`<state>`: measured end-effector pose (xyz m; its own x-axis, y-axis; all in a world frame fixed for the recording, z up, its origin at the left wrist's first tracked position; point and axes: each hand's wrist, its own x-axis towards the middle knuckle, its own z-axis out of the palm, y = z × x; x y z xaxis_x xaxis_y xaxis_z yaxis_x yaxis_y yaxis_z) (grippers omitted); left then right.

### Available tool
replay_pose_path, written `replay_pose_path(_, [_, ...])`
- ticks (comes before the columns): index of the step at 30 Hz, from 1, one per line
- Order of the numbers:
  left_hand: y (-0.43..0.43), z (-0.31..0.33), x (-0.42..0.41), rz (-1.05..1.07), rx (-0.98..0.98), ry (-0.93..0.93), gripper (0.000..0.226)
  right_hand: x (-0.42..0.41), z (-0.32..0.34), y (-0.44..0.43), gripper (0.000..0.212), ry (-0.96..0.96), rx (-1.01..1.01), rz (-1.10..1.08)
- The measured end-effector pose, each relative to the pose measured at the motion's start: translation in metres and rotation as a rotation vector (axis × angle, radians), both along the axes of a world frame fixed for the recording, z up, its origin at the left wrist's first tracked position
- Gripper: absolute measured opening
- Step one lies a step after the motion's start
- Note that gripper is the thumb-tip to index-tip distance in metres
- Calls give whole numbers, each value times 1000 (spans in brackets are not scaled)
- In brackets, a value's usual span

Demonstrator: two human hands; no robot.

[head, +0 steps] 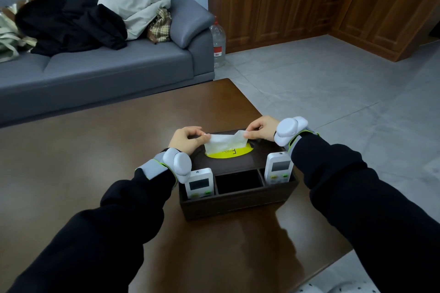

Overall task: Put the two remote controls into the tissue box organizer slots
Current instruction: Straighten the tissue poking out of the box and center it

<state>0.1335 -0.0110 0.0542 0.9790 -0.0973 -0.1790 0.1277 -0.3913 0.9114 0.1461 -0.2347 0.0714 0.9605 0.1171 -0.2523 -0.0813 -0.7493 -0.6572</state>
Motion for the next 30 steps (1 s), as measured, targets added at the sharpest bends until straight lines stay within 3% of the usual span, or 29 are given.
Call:
replay_pose_path(8, [4,-10,8,34,69,-14,34,4,0,-4,32,28,-74,-10])
replay_pose_path(14, [4,-13,9,15,29,4,26,3,-2,-1,22,25,-79,68])
replay_pose_path(21, [3,-13,9,-9,10,12,25,3,3,-3,50,38,-198,114])
replay_pose_path(24, [1,-13,11,-9,24,9,26,2,4,0,48,47,-138,16])
replay_pose_path(27, [-1,-11,10,7,48,0,24,1,3,5,30,6,-106,-90])
replay_pose_path(30, [0,-8,8,13,61,34,35,-1,4,2,36,-1,-66,-94])
